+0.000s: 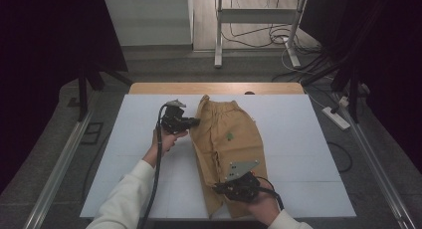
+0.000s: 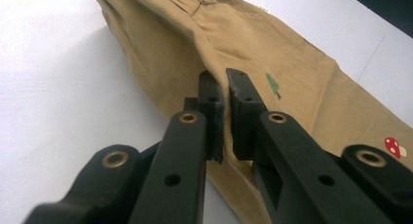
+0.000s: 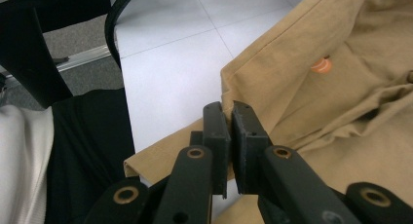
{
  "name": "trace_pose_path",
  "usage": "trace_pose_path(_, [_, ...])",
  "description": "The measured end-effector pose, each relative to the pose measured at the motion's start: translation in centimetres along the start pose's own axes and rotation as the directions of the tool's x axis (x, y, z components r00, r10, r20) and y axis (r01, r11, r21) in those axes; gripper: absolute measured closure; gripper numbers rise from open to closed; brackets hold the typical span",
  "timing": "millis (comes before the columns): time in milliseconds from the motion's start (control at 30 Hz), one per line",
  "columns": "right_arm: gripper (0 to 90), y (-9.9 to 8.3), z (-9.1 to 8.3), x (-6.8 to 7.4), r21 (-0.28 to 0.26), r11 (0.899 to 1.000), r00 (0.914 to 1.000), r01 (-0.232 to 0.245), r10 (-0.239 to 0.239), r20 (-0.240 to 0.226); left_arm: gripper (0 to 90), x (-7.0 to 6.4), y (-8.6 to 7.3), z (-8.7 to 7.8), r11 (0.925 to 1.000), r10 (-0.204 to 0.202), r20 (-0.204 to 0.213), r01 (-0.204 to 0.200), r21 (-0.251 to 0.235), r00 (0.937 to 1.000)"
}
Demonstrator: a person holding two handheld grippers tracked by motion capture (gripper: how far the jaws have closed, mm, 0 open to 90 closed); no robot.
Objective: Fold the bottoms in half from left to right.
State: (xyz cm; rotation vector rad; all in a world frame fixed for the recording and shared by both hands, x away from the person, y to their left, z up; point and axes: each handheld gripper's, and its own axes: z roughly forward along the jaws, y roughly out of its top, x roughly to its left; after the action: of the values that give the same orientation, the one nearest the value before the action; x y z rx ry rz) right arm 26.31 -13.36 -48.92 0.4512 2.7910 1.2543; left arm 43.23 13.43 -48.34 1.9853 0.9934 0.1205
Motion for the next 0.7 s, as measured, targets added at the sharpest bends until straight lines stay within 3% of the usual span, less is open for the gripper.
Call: trace_pose_path(700, [85.2,-1.3,-1.8,-0.7,-0.017,0.999,0.9988,-0.029,0.030,0.039,84.9,-0.6,0.5,0.3,0.9998,0.009,0.011,-0.009,-0.018,0.9999])
